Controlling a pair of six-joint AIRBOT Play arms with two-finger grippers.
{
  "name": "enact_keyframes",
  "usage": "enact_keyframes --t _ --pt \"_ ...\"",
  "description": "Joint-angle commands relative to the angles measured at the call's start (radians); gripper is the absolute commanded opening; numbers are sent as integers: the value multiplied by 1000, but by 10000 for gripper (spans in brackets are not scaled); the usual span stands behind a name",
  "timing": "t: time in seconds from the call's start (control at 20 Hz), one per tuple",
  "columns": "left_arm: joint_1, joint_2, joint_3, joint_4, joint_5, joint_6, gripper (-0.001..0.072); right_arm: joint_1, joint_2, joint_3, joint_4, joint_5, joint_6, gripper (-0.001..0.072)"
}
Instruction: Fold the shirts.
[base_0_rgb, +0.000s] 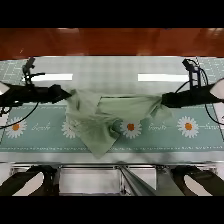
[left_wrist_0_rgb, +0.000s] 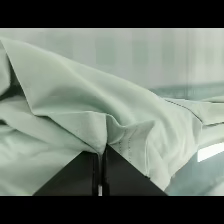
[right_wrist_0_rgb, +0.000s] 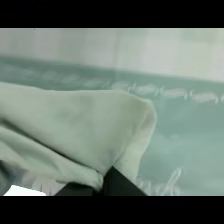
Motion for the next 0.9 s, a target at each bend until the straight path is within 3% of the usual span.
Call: enact_keyframes --t 0.0,0.05,0.1,0.15,0.2,0.3,0.4,0.5,0.65,0.75,0.85 --pt "-61 -238 37 -147 215 56 23 -106 -251 23 225 -176 -20 34" --pt "-74 -288 60 -156 215 52 29 -127 -297 28 319 -195 -57 37" --pt "-77 -322 84 -155 206 42 123 -148 -333 36 413 -211 -101 118" --pt "-70 -343 113 -155 180 24 413 -172 -356 56 486 -206 -142 307" --pt "-53 -348 146 -151 132 16 506 -206 -365 92 542 -165 -187 403" --pt "24 -340 252 -80 -74 12 504 -305 -356 206 572 -11 -218 402" --pt "118 -308 311 48 -266 -74 502 -428 -314 299 545 155 -225 402" --pt "209 -218 257 150 -360 -86 503 -547 -230 286 468 261 -240 402" --pt "273 -21 -11 177 -305 -76 503 -657 -47 31 372 209 -290 402" --pt "258 102 -233 167 -207 -76 503 -673 51 -193 403 118 -317 402" --pt "264 154 -396 166 -109 -138 503 -671 90 -336 475 94 -377 402"
